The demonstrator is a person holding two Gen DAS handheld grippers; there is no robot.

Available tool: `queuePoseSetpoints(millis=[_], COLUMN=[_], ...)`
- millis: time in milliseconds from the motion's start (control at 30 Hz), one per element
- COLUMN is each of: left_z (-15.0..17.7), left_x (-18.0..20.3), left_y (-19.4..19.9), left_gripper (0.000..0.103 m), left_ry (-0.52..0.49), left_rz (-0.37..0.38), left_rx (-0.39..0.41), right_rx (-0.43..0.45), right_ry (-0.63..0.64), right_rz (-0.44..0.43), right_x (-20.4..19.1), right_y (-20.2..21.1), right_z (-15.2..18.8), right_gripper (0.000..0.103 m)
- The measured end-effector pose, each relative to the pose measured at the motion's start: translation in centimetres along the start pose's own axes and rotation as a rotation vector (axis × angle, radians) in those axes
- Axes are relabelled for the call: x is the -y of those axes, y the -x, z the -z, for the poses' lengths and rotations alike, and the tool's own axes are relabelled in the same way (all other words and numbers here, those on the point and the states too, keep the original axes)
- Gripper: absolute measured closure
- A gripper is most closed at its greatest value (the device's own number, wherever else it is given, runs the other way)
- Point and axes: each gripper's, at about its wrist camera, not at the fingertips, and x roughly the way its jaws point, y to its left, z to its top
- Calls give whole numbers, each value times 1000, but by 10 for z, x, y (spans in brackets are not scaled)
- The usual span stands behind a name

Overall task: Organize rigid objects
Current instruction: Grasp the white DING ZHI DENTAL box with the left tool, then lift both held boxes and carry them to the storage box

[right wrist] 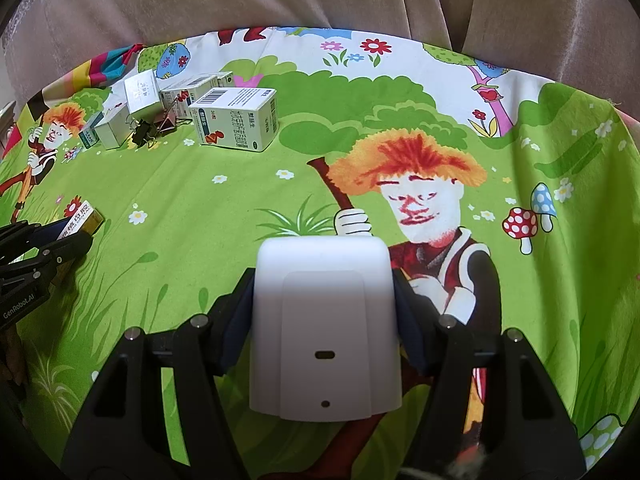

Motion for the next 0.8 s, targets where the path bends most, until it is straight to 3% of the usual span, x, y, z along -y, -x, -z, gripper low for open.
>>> queuePoseSetpoints(millis=[367, 433, 500, 567, 800], left_z=[-1, 4, 14, 24, 33], left_x=[-3, -6, -6, -3, 9], left_y=[2, 7, 25, 52, 194], left_gripper=[72, 72, 72, 72, 72], left_ry=[24, 62, 106, 113, 82], left_rz=[17, 22, 28, 19, -82], left_rx=[3, 4, 16, 64, 420], right_rx=[8, 52, 173, 216, 533], right_ry=[18, 18, 10, -26, 19], right_rz=[29, 60, 66, 58, 46], right_x=[-3, -2, -5, -10, -71], right_y=[2, 11, 37, 59, 184], right_z=[-1, -1, 5, 16, 66], right_gripper=[36, 36, 36, 36, 36])
